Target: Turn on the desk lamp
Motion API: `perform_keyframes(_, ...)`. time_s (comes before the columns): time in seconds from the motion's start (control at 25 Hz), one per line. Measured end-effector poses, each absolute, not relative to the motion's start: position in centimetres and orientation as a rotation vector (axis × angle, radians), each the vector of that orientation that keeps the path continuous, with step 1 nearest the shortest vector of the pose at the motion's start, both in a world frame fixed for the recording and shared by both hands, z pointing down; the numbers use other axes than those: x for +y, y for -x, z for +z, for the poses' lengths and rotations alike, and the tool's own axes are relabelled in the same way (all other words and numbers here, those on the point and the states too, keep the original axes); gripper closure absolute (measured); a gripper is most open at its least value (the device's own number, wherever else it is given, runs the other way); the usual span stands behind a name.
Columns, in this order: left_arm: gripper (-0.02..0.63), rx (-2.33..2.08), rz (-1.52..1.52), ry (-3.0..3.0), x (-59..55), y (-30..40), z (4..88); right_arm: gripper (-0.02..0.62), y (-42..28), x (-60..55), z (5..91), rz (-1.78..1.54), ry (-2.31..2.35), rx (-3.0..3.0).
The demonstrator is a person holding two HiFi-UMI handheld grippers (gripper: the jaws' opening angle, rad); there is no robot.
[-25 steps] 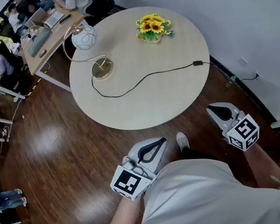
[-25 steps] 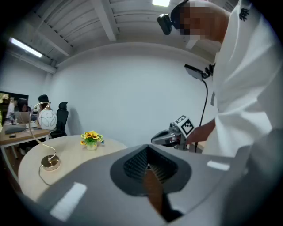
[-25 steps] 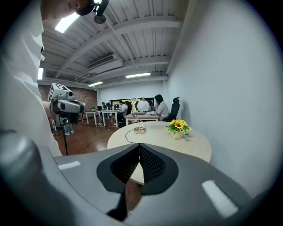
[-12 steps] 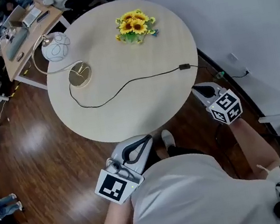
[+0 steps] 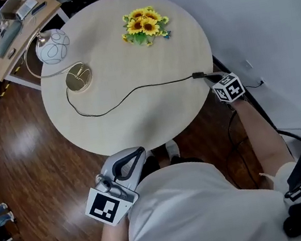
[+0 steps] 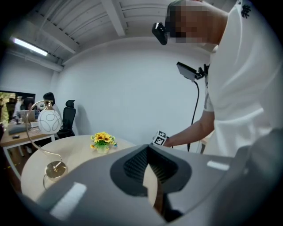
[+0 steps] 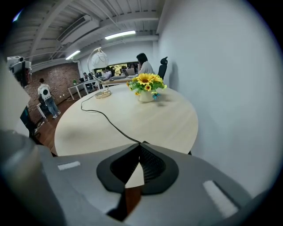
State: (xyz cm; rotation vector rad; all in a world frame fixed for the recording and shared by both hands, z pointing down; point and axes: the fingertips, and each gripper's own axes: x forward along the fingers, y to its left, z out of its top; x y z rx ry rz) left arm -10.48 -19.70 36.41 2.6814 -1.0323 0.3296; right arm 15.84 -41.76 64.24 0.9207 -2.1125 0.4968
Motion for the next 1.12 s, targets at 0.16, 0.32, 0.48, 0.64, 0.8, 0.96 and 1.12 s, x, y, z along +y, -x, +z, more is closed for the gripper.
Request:
perform_keyframes(0.16,0.589,-1.051,0.329,-2.646,-20.4,11.6,37.2,0.592,-16.0,-43.9,66.6,0.529,-0.904,-2.05)
perform_keyframes(0.32,0.59,-1.057,0.334,-2.621,-21.2,12.3,37.8,0.592,-16.2,-45.0,68.5,0.559,-0.869,-1.994)
perform_keyframes(0.48,0.589,-1.043,0.339,-2.608,-22.0,12.6,38.2,0.592,-16.1,-45.6,69.4,0.583,-0.853,-1.972)
perform_keyframes(0.64,0.589,-1.044,0.335,-2.601,-22.8,13.0,38.4,0.592,-16.6,-45.7,70.8,0.609,-0.839,-1.916)
perform_keyframes(0.8,0.589,-1.047,0.338,-2.593,-23.3,13.3,38.5,0.592,-16.9,-45.8,71.4,0.657,-0.839,-1.89)
perform_keyframes(0.96,0.589,-1.045,0.342,-2.587,-23.7,13.5,38.8,0.592,-16.8,-46.1,71.6,0.704,-0.825,-1.88)
perform_keyframes(1.12,0.589,-1.038,0.343,-2.581,-23.7,13.5,38.9,0.592,-17.2,-46.2,71.9,0.744,-0.813,-1.841)
